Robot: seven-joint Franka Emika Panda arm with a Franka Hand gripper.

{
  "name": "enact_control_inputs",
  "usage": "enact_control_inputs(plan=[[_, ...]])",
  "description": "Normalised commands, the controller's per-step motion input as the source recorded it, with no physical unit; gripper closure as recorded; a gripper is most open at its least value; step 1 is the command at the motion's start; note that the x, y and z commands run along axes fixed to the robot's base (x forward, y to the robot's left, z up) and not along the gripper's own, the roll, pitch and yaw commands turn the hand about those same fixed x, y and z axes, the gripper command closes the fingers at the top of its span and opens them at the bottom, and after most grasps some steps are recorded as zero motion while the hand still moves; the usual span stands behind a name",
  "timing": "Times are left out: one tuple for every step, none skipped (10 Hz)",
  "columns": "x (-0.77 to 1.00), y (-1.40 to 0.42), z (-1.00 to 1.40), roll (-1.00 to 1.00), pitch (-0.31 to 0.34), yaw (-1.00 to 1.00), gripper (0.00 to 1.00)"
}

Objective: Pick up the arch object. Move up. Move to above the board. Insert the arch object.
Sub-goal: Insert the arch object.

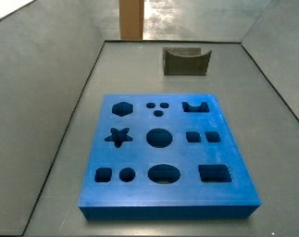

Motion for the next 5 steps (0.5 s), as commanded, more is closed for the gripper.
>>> enact_control_inputs(plan=[[0.5, -0.15, -0.04, 0.0, 0.0, -0.22, 1.0], [0.63, -0.09, -0.04, 0.0, 0.003, -0.4, 1.0], [0.59, -0.03, -0.05, 0.0, 0.0, -0.47, 1.0], [0.44, 0.0, -0.07, 0.0, 0.011, -0.59, 1.0], [0.33, 0.0, -0.01, 0.0, 0.0, -0.74, 1.0]])
